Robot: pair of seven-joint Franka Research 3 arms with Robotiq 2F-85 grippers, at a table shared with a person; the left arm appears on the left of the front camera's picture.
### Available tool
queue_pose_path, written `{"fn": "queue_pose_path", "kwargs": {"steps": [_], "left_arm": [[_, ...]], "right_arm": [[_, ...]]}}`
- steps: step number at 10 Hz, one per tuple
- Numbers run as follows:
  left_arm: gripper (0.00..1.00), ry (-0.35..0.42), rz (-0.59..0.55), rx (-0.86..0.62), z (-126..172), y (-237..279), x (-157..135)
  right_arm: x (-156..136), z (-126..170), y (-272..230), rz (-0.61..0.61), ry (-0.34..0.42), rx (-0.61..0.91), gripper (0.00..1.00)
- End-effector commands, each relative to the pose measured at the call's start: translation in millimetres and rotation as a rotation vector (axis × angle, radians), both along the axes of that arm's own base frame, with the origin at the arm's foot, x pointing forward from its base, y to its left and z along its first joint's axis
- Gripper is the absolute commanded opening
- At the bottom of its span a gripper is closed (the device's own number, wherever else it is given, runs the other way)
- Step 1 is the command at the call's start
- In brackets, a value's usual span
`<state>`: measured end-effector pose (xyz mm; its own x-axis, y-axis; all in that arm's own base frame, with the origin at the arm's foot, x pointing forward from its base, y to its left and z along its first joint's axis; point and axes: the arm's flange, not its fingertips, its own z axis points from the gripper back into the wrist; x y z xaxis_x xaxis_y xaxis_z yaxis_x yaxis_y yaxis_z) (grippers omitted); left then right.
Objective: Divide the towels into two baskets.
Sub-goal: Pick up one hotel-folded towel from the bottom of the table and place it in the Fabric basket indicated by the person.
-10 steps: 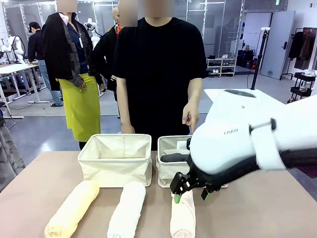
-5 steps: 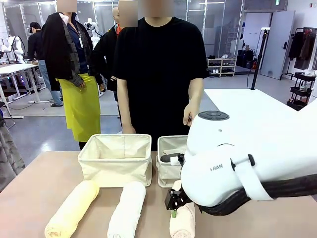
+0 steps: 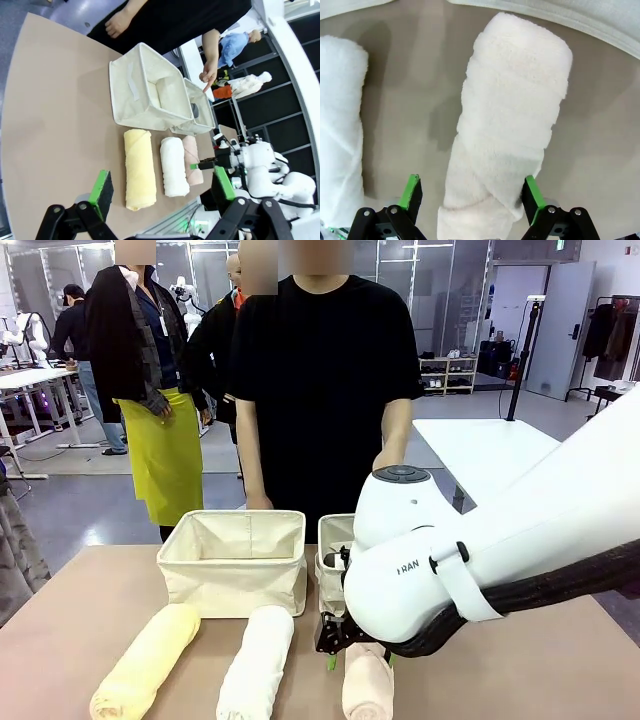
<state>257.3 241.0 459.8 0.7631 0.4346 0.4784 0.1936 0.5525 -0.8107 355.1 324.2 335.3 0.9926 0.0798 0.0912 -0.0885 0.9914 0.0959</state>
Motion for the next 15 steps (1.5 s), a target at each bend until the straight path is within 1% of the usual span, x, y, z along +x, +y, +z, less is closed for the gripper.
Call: {"fn": "queue_pose_path", "kwargs": {"steps": [1,3,4,5,6,7,8,9,10,11,12,13,14,15], "left_arm": [[1.00,-0.017,-0.005,-0.009,1.7,1.4,-1.8],[1.00,-0.017,-0.005,-0.009,1.7,1.4,-1.8],[1.00,-0.017,-0.005,-0.009,1.7,1.4,-1.8],[1.00,-0.017,-0.005,-0.009,1.7,1.4,-1.8],[1.00,-0.017,-0.005,-0.009,1.7,1.4,-1.8],[1.00,-0.017,-0.005,-0.009,1.7,1.4,-1.8],[1.00,-0.017,-0.005,-0.009,1.7,1.4,-1.8],[1.00,-0.017,-0.005,-0.009,1.7,1.4,-1.8],[1.00,-0.017,-0.005,-0.009,1.7,1.4,-1.8],[1.00,-0.017,-0.005,-0.009,1.7,1.4,-1.8],[1.00,-0.017,-0.005,-0.009,1.7,1.4,-1.8],[1.00,-0.017,-0.005,-0.009,1.7,1.4,-1.8],[1.00,-0.017,-0.005,-0.009,1.7,1.4,-1.8],[1.00,-0.017,-0.005,-0.009,1.7,1.4,-1.8]], "right_arm": [[6.3,-18.2,6.3,-0.061,-0.009,-0.030,1.00],[9.8,-24.5,0.1,-0.059,-0.006,-0.050,1.00],[10.0,-24.0,-2.0,-0.037,-0.012,-0.045,1.00],[11.2,-21.0,-4.1,0.005,-0.002,-0.022,0.83],[12.9,-18.3,-4.6,0.014,0.002,-0.019,0.80],[14.5,-18.5,-5.9,0.009,0.000,-0.021,0.63],[14.6,-17.8,-6.5,0.008,0.006,-0.023,0.60],[13.2,-14.7,-5.3,0.019,-0.001,-0.031,0.43],[12.5,-12.0,-5.4,0.022,-0.006,-0.032,0.40],[12.1,-10.3,-7.6,0.027,-0.006,-0.033,0.23],[8.5,-6.0,-10.2,0.045,0.001,-0.051,0.20],[1.0,9.7,-15.6,0.108,-0.013,-0.048,0.20],[-3.0,39.3,-25.2,0.173,-0.012,-0.021,0.20],[-5.2,68.5,-34.4,0.251,-0.027,-0.008,0.20]]}}
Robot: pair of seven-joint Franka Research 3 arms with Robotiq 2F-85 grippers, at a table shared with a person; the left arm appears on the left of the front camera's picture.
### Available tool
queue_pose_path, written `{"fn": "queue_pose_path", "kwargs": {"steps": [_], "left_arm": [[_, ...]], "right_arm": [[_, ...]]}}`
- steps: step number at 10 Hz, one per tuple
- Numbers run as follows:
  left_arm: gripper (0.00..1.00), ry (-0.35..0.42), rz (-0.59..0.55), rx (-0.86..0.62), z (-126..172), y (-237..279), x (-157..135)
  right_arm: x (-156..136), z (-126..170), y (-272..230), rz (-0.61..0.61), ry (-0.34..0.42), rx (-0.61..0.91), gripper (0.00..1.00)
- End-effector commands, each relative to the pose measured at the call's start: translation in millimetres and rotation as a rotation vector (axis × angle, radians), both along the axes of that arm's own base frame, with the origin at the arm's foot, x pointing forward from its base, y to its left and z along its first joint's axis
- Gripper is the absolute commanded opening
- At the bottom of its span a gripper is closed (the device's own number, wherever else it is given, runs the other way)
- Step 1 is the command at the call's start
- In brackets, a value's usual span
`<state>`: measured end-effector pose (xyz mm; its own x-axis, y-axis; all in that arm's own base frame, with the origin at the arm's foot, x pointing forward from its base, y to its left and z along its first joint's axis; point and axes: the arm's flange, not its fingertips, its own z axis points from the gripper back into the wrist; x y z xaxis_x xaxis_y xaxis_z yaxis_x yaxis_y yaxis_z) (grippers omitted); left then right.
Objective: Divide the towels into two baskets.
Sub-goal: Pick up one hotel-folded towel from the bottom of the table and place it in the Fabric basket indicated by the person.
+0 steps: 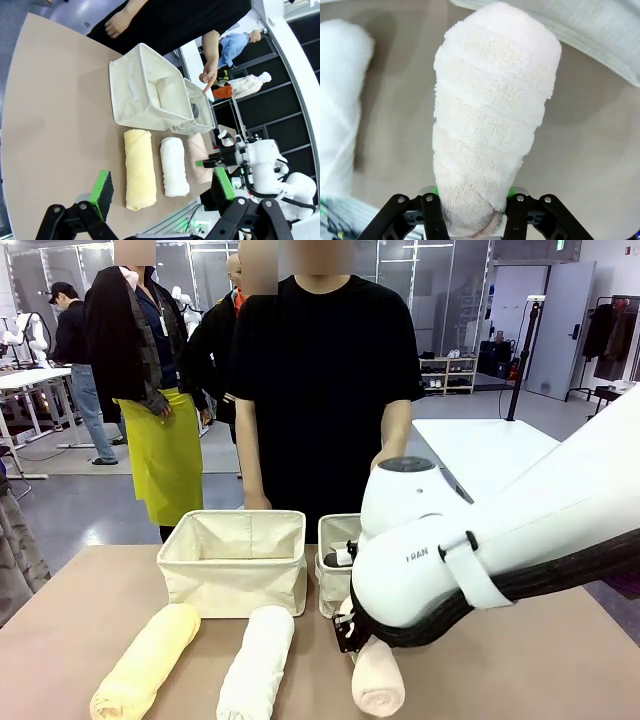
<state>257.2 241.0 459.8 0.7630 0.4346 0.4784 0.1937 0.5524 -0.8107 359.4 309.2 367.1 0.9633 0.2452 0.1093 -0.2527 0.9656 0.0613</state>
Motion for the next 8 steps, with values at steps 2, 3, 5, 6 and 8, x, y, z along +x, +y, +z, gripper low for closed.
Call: {"fn": "queue_pose_path", "kwargs": {"steps": [2,3,5,6,8], "left_arm": [[1.00,-0.017,-0.005,-0.009,1.7,1.3,-1.7],[1.00,-0.017,-0.005,-0.009,1.7,1.3,-1.7],[1.00,-0.017,-0.005,-0.009,1.7,1.3,-1.7],[1.00,-0.017,-0.005,-0.009,1.7,1.3,-1.7],[1.00,-0.017,-0.005,-0.009,1.7,1.3,-1.7]], "right_arm": [[-3.5,93.0,-40.2,0.227,-0.025,0.099,0.20],[1.2,111.5,-50.9,0.308,-0.023,0.125,0.20],[6.5,124.7,-64.2,0.441,-0.046,0.082,0.20],[1.8,127.6,-67.3,0.460,-0.075,0.119,0.20],[5.2,131.5,-62.3,0.368,-0.062,0.094,0.20]]}}
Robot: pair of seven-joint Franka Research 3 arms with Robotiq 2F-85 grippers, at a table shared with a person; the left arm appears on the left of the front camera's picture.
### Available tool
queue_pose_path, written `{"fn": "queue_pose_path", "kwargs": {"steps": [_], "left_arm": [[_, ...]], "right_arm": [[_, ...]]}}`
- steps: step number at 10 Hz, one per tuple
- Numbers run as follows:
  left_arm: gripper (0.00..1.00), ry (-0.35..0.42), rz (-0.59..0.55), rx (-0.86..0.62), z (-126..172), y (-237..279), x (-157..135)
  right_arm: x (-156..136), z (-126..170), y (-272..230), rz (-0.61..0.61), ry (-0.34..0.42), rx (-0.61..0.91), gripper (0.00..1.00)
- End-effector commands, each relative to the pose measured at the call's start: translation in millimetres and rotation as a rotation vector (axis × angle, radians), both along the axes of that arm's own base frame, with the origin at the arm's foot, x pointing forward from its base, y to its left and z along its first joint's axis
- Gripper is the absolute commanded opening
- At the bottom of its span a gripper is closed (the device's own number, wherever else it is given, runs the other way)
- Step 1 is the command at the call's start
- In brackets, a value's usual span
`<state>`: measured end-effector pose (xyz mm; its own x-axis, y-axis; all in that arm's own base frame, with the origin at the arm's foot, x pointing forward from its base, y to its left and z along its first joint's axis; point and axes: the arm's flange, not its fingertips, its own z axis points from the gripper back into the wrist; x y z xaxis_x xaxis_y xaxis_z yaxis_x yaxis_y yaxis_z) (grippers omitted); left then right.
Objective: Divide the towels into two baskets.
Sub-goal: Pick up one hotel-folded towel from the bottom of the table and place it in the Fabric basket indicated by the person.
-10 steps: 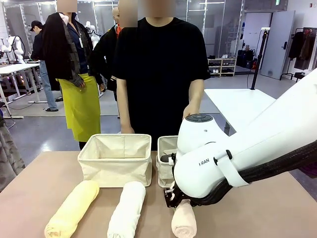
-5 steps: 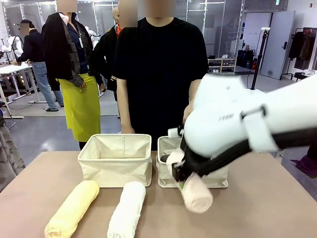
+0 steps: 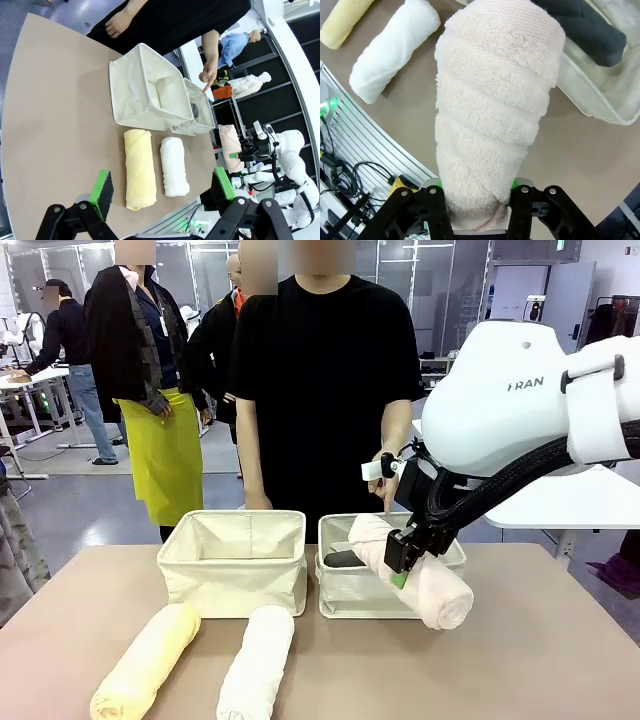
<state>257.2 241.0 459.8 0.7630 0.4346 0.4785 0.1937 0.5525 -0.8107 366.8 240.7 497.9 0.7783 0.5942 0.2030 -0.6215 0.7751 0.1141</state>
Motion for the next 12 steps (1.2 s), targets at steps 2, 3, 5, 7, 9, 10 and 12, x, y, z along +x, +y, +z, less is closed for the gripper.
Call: {"fn": "queue_pose_path", "kwargs": {"steps": [2,3,5,7,9,10,12], "left_arm": [[1.00,-0.017,-0.005,-0.009,1.6,1.4,-1.7],[1.00,-0.017,-0.005,-0.009,1.6,1.4,-1.7],[1.00,-0.017,-0.005,-0.009,1.6,1.4,-1.7],[1.00,-0.017,-0.005,-0.009,1.6,1.4,-1.7],[1.00,-0.017,-0.005,-0.009,1.6,1.4,-1.7],[1.00,-0.017,-0.005,-0.009,1.6,1.4,-1.7],[1.00,-0.017,-0.005,-0.009,1.6,1.4,-1.7]], "right_arm": [[-2.2,0.8,6.2,-0.042,0.003,0.004,0.20],[-0.7,-0.7,1.0,-0.007,0.003,-0.001,0.41],[31.1,22.9,18.2,0.315,-0.212,-0.137,0.41],[94.2,32.3,39.4,0.569,-0.274,-0.262,0.41],[159.5,18.0,48.7,0.596,-0.189,-0.300,0.41],[182.1,6.2,49.0,0.633,-0.220,-0.319,0.41],[212.2,-14.1,41.6,0.635,-0.215,-0.356,0.41]]}}
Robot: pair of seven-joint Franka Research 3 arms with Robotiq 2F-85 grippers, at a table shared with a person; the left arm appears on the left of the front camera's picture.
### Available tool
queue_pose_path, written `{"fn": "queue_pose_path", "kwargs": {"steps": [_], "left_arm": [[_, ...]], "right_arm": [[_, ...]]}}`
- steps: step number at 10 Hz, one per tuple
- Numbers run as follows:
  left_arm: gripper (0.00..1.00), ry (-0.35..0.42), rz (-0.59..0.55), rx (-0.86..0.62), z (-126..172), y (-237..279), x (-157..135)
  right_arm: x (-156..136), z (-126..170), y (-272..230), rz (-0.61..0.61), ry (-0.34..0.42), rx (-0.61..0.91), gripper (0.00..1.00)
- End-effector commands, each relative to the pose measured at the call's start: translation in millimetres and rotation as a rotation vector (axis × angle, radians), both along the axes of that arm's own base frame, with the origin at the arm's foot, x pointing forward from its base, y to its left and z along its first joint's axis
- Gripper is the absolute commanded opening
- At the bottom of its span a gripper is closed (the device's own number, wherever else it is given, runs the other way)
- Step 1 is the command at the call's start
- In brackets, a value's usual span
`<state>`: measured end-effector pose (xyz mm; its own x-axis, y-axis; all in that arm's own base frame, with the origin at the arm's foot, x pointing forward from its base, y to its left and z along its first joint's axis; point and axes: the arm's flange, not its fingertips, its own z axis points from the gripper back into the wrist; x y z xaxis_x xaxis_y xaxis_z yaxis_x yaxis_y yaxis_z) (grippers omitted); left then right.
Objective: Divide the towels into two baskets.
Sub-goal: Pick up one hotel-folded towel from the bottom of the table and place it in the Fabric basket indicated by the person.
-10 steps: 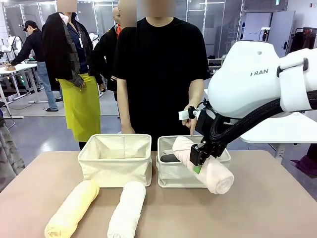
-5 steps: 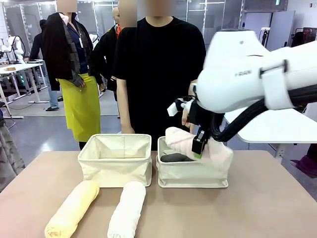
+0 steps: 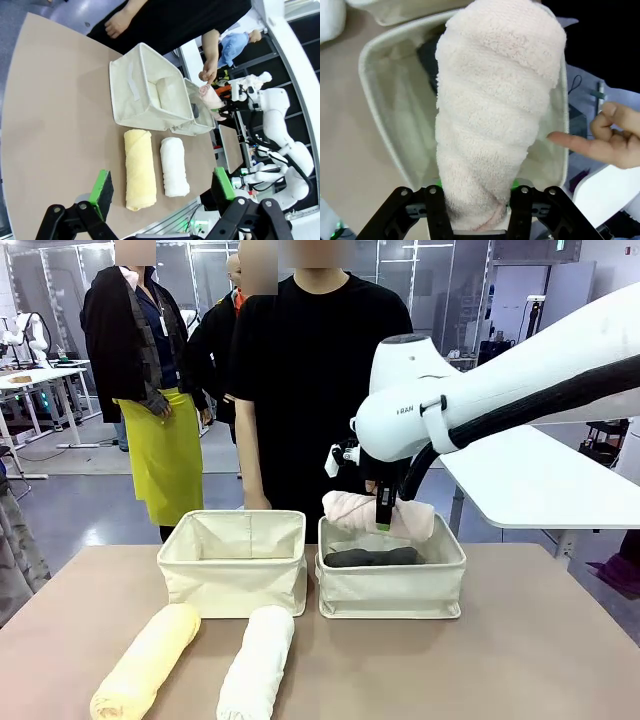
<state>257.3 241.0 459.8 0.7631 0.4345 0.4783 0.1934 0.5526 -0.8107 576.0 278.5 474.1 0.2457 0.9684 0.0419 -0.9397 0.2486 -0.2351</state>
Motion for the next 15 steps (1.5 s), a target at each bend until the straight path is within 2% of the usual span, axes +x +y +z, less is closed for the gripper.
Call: {"fn": "queue_pose_path", "kwargs": {"steps": [1,4,8,11,12,14,15], "left_arm": [[1.00,-0.017,-0.005,-0.009,1.7,1.4,-1.8],[1.00,-0.017,-0.005,-0.009,1.7,1.4,-1.8],[1.00,-0.017,-0.005,-0.009,1.7,1.4,-1.8],[1.00,-0.017,-0.005,-0.009,1.7,1.4,-1.8],[1.00,-0.017,-0.005,-0.009,1.7,1.4,-1.8],[1.00,-0.017,-0.005,-0.009,1.7,1.4,-1.8],[1.00,-0.017,-0.005,-0.009,1.7,1.4,-1.8]], "right_arm": [[10.5,2.4,-1.1,0.028,0.007,-0.017,0.41],[12.1,-20.3,-9.5,0.126,0.056,-0.085,0.41],[11.7,-34.0,-12.7,0.184,0.101,-0.021,0.41],[8.7,-29.5,-18.8,0.189,0.117,-0.003,0.92],[6.0,-30.1,-19.4,0.187,0.119,-0.009,1.00],[2.6,-27.9,-19.2,0.172,0.114,0.003,1.00],[2.3,-27.5,-18.4,0.144,0.104,-0.004,0.91]]}}
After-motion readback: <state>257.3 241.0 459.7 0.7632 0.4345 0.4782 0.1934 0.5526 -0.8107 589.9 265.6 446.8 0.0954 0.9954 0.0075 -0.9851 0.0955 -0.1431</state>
